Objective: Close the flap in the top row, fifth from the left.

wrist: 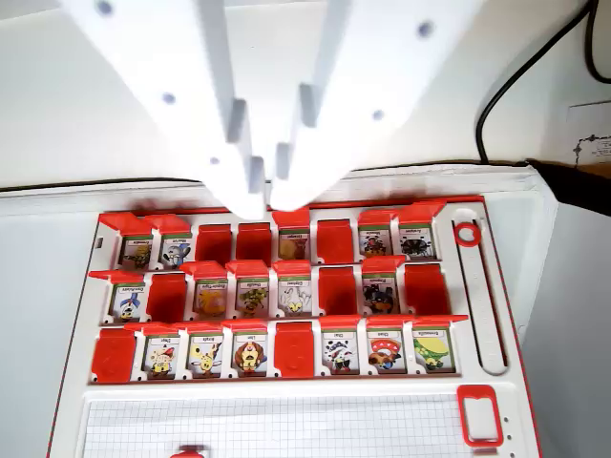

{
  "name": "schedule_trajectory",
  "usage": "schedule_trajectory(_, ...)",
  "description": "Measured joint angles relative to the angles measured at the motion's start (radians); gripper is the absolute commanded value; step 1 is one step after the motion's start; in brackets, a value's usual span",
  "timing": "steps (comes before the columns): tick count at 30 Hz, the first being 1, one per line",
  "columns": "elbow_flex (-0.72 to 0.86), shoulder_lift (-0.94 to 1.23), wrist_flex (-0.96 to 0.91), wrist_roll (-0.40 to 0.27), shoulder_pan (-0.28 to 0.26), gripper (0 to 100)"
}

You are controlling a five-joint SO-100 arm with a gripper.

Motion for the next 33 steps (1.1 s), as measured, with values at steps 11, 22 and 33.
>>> schedule_trajectory(11, 0.058, -0.385, -0.37, -0.041, 0.103, 0)
schedule_trajectory(22, -0.044, -0.742, -0.491, -0.04, 0.114, 0)
schedule_trajectory(33, -0.221, -0.948, -0.5, -0.031, 0.114, 0)
